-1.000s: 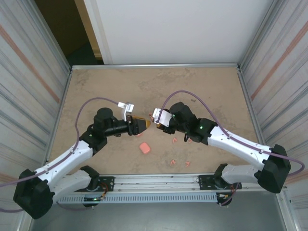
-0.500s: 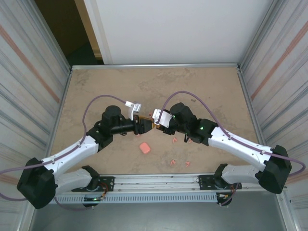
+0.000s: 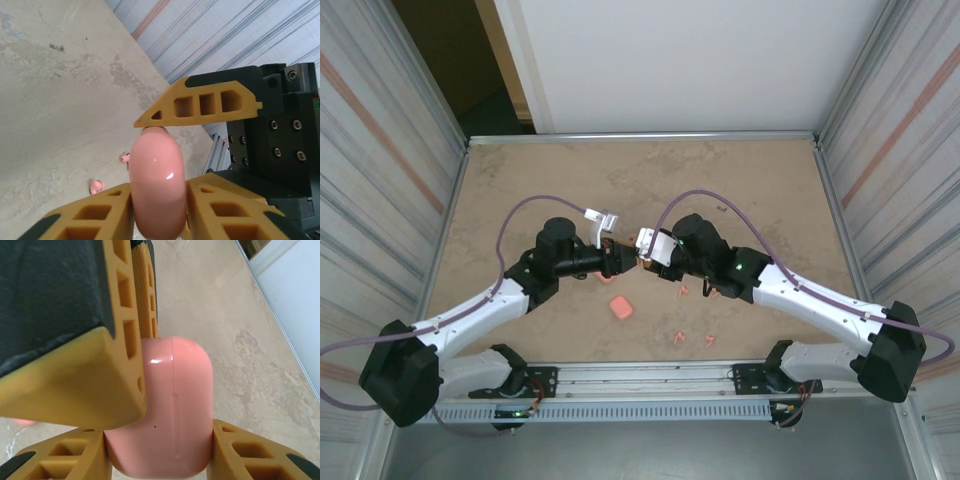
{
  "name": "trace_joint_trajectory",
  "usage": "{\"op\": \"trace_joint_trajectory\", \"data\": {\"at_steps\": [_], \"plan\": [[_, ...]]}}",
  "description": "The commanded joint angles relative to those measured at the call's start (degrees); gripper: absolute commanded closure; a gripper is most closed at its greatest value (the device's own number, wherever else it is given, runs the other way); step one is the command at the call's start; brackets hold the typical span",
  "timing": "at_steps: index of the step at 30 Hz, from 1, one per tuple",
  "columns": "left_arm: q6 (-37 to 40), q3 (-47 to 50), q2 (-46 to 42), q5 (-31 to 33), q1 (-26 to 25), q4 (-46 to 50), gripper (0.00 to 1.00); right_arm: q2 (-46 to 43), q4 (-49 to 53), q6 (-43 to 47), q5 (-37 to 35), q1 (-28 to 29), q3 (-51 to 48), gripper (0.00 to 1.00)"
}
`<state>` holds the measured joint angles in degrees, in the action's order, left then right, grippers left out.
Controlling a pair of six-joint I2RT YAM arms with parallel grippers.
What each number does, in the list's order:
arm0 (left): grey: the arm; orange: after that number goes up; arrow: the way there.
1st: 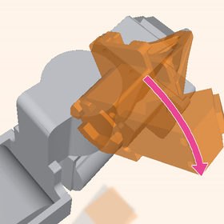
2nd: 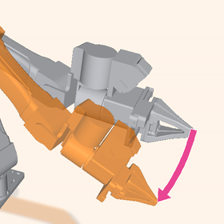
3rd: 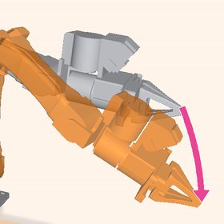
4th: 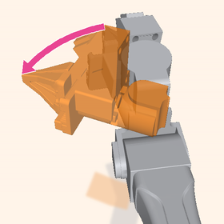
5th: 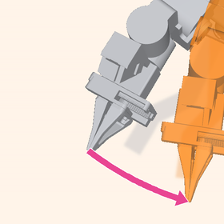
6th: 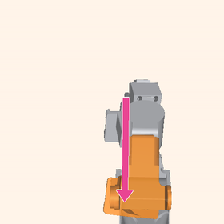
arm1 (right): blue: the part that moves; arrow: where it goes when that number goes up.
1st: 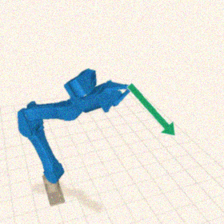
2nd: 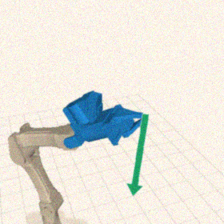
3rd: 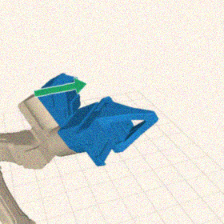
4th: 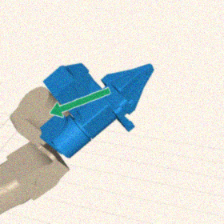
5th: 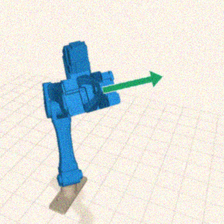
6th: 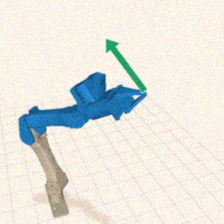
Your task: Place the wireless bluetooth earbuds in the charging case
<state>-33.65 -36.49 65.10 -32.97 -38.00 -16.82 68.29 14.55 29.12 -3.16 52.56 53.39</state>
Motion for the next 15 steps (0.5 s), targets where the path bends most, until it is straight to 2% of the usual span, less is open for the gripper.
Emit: {"op": "trace_joint_trajectory", "data": {"at_steps": [1,4,6,10,15], "plan": [[1.15,-1.96,0.03,-0.65,-0.61,-1.46,0.72,-0.88,-0.92,-0.91,0.61,0.49,-0.04,0.62],[1.19,-1.79,-0.01,-0.43,-0.59,-1.54,0.78,-0.88,-0.63,-1.47,1.00,0.44,-0.01,0.60],[1.13,-1.57,-0.39,-0.13,-0.59,-2.00,0.81,-1.05,-0.23,-2.47,1.90,0.23,-0.02,0.56],[1.46,-0.23,-1.91,2.01,-0.59,-2.68,0.89,-3.30,-0.30,-5.92,5.72,-1.85,-1.32,0.41],[2.76,3.46,-5.01,5.70,-0.49,-7.53,0.95,-9.41,-2.84,-12.87,15.86,-8.40,-6.02,0.20]]}}
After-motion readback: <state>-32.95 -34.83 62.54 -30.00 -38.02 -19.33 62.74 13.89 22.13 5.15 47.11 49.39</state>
